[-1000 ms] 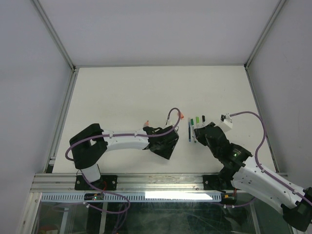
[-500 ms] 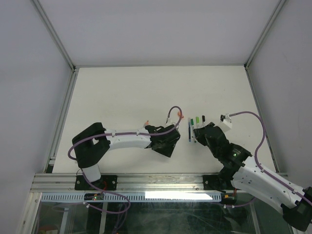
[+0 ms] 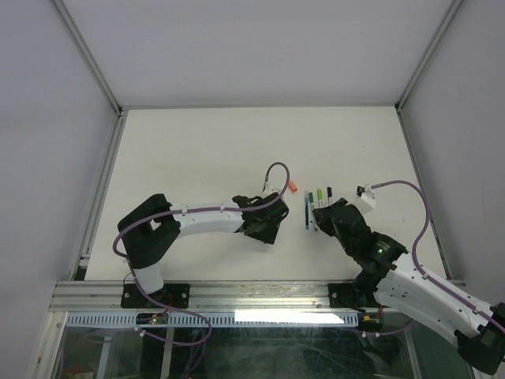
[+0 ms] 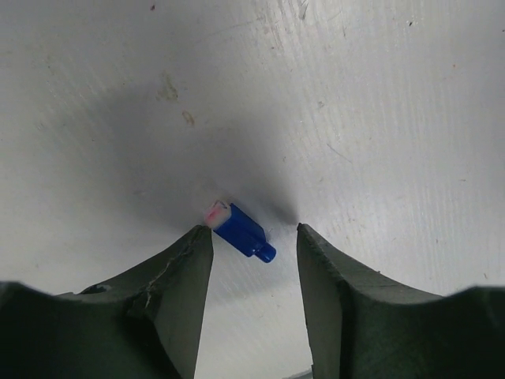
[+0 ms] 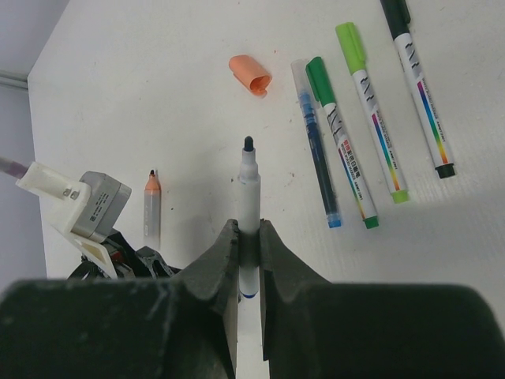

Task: Insert the pens into the pen caps
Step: Insert the pen cap onto the pen.

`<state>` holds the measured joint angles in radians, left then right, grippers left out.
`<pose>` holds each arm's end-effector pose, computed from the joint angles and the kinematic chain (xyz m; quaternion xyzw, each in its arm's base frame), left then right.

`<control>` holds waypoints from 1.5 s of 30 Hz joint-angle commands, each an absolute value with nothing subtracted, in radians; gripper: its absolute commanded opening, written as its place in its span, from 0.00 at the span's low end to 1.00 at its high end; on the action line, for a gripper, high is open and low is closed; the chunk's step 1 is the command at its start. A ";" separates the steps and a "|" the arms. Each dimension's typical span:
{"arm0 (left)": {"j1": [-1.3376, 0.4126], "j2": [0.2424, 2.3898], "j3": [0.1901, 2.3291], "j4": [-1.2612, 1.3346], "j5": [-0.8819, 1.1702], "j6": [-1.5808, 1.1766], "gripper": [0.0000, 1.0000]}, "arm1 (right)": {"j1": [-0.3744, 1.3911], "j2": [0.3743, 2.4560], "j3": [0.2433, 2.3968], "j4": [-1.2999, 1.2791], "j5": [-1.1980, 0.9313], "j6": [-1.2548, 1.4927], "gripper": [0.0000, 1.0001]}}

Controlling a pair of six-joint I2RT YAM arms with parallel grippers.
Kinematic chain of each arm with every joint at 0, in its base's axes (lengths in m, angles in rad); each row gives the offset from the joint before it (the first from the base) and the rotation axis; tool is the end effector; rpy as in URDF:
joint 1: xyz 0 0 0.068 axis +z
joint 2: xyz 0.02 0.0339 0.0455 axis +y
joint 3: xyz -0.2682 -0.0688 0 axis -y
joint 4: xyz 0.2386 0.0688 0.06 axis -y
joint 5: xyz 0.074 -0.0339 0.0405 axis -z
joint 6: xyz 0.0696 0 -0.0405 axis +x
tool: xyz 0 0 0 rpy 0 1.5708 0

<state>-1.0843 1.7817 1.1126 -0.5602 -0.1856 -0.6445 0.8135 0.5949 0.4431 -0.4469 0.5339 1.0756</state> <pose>0.1742 -0.3018 0.1406 0.1987 0.9610 -0.0694 0.1793 0.1311 0.0872 0.2116 0.2336 0.8295 0.2284 0.4531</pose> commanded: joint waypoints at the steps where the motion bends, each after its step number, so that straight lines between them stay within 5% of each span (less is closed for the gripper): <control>1: -1.074 1.847 1.118 -0.549 -0.193 -0.651 0.46 | 0.810 0.593 0.448 -0.422 0.540 1.094 0.11; 16: -1.074 1.900 1.159 -0.623 -0.271 -0.613 0.20 | 0.810 0.592 0.457 -0.431 0.544 1.094 0.12; 24: -1.074 1.927 1.191 -0.696 -0.297 -0.560 0.29 | 0.810 0.613 0.478 -0.426 0.550 1.078 0.12; 37: -1.089 1.936 1.223 -0.824 -0.295 -0.542 0.31 | 0.810 0.629 0.475 -0.402 0.527 1.082 0.12; 45: -1.096 1.953 1.255 -0.829 -0.294 -0.539 0.18 | 0.809 0.627 0.489 -0.408 0.536 1.069 0.13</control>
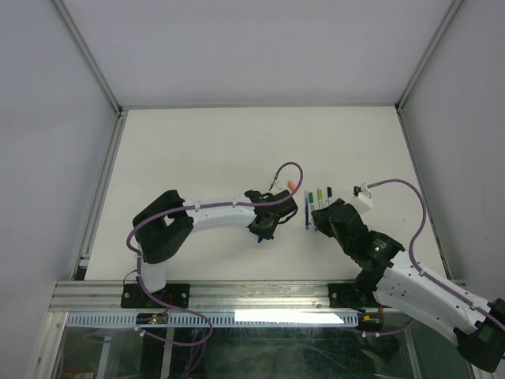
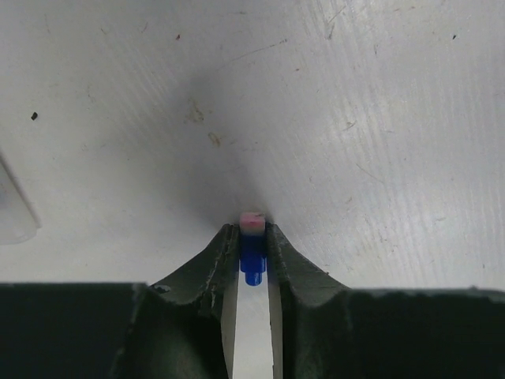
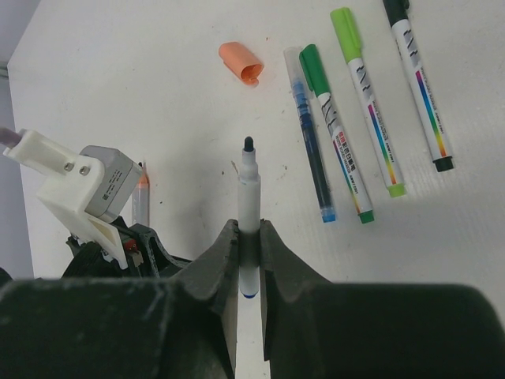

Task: Insert the pens into the pen caps
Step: Insert the pen cap onto the pen.

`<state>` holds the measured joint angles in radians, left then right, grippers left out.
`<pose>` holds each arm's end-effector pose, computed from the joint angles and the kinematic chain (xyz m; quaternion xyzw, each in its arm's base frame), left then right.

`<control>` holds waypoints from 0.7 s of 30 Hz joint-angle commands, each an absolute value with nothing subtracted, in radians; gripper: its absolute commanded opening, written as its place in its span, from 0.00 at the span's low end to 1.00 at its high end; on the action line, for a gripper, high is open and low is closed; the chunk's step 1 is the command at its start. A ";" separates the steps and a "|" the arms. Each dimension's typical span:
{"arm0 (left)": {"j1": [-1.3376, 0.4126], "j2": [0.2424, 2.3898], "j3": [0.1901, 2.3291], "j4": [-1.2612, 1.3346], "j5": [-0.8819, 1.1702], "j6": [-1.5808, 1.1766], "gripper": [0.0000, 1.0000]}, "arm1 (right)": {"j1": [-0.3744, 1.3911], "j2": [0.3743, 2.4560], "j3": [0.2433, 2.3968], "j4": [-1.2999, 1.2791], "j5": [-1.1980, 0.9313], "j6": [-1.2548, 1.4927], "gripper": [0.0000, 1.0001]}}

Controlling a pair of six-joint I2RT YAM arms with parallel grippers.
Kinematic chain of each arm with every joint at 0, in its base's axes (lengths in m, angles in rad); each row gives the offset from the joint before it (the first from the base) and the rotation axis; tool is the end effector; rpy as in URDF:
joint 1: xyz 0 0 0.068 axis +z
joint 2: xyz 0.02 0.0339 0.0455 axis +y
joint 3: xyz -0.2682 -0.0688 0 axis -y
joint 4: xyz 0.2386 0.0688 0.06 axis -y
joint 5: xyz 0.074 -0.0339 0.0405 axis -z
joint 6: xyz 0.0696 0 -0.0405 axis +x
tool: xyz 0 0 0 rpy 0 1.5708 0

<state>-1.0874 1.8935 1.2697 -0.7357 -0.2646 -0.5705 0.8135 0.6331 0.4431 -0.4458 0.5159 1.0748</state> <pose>0.1850 -0.3133 0.1391 0.2385 0.9566 0.0116 0.1673 0.1333 0.0910 0.2061 0.2264 0.8408 0.2194 0.4400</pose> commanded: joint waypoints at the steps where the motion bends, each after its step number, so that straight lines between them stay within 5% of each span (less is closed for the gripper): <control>1: -1.095 1.953 1.259 -0.828 -0.295 -0.538 0.16 | 0.809 0.627 0.489 -0.409 0.537 1.067 0.13; 7: -1.089 1.919 1.269 -0.786 -0.252 -0.515 0.00 | 0.810 0.629 0.497 -0.414 0.546 1.050 0.13; 21: -0.887 1.532 1.030 -0.243 0.103 -0.498 0.00 | 0.809 0.590 0.449 -0.174 0.278 0.801 0.03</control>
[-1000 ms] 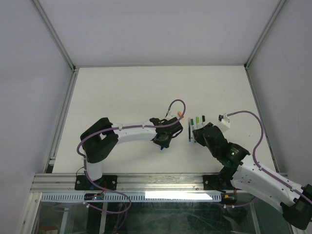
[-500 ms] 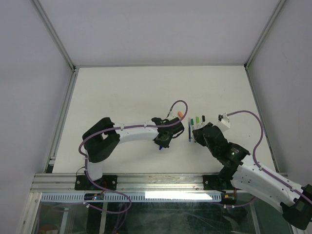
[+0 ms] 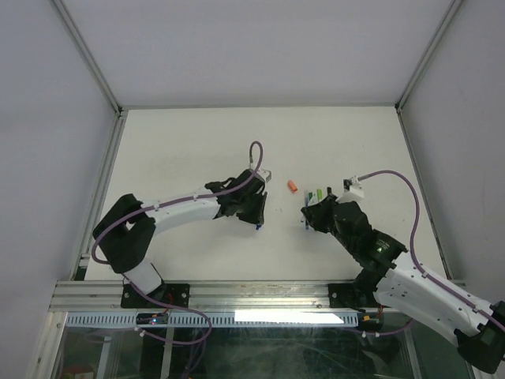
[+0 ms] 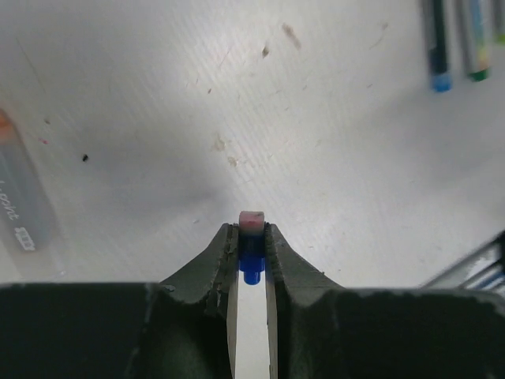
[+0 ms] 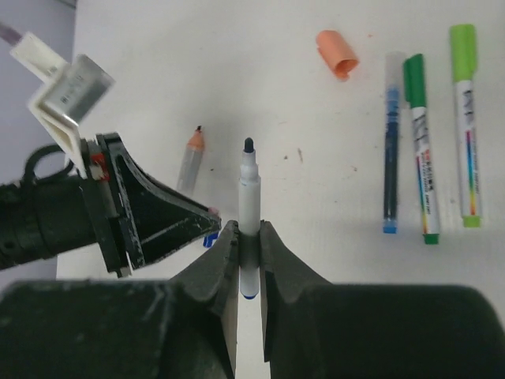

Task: Insert the pens into the pen caps
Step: Insert the pen cap onto the pen.

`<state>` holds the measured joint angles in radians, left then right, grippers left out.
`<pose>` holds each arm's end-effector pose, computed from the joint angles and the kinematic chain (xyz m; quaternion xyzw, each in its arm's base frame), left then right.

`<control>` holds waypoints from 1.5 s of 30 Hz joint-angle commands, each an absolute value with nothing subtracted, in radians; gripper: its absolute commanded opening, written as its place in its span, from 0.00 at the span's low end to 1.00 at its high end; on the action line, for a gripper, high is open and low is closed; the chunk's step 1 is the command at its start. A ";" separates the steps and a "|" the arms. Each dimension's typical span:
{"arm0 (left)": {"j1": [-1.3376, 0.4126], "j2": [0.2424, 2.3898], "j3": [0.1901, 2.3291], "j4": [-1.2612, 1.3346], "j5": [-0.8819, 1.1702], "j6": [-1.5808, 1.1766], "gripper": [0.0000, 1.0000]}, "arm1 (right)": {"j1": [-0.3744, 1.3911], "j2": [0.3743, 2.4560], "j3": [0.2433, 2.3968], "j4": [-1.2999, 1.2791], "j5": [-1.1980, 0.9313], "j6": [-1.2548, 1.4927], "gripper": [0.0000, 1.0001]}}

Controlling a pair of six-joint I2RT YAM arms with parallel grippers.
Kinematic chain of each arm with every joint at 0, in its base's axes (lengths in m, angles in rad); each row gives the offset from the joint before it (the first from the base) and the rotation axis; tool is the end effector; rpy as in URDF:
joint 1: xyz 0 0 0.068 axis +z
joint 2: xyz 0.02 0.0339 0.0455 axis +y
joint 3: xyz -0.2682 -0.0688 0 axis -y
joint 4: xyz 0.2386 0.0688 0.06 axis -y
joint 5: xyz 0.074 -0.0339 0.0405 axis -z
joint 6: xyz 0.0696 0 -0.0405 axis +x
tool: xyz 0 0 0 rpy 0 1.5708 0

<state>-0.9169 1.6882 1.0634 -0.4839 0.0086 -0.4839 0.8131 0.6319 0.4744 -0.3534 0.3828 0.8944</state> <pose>0.2088 -0.2734 0.1604 0.2101 0.9505 -0.1508 0.1724 0.1354 0.1053 0.2260 0.1305 0.8425 0.2662 0.4498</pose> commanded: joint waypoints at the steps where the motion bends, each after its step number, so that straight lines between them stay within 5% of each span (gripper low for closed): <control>1: -0.879 1.508 1.012 -0.207 0.110 -0.499 0.00 | 0.809 0.585 0.445 -0.159 0.267 0.795 0.03; 23: -0.781 1.198 0.850 0.206 0.155 -0.584 0.00 | 0.809 0.831 0.458 0.244 -0.247 0.612 0.00; 45: -0.769 1.175 0.851 0.297 0.260 -0.629 0.00 | 0.810 0.843 0.530 0.233 -0.274 0.534 0.00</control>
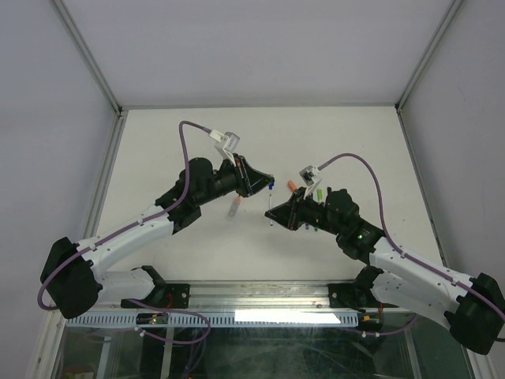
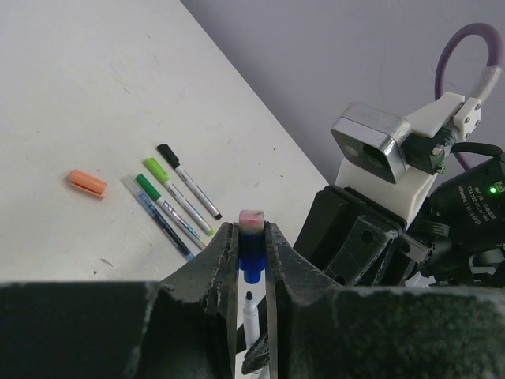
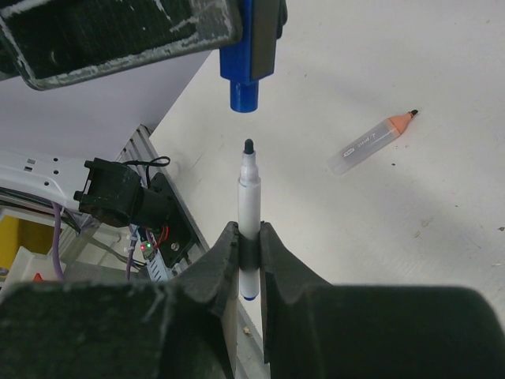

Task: Insert the pens into the pen caps
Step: Insert the pen cap onto the pen.

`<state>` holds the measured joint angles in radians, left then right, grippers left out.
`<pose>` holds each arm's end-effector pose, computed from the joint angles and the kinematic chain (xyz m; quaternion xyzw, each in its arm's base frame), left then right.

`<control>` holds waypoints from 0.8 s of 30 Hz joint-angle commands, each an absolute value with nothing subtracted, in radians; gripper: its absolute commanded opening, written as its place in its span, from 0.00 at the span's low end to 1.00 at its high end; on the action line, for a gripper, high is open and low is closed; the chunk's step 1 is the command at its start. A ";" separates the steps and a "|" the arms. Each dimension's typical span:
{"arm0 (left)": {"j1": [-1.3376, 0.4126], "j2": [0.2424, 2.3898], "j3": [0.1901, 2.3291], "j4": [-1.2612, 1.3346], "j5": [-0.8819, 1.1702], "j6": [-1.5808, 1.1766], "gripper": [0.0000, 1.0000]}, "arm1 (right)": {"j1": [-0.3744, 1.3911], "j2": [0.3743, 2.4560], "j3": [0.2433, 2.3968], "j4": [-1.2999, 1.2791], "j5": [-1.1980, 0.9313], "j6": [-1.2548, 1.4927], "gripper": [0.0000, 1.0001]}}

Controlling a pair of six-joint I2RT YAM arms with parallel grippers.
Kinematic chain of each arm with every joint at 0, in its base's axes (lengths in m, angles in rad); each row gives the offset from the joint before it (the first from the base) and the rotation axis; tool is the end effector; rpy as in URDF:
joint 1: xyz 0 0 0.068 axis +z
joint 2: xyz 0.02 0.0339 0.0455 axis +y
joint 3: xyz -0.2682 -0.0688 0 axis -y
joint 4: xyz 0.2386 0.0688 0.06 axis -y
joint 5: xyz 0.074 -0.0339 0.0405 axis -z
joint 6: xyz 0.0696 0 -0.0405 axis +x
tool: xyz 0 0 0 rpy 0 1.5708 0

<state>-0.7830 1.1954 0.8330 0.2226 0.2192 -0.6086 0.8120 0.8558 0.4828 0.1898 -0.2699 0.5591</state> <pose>0.2066 -0.2270 0.3148 0.1368 0.7411 -0.4813 0.4476 0.1427 0.1775 0.2592 -0.1814 0.7449 0.4812 0.4250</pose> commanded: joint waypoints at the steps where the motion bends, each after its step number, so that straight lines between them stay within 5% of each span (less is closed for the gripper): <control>1: -0.768 1.176 0.849 0.300 0.264 -0.634 0.00 | 0.810 0.843 0.529 0.233 -0.273 0.534 0.00; 24: -0.768 1.225 0.806 0.379 0.349 -0.676 0.00 | 0.809 0.779 0.515 0.203 -0.221 0.541 0.00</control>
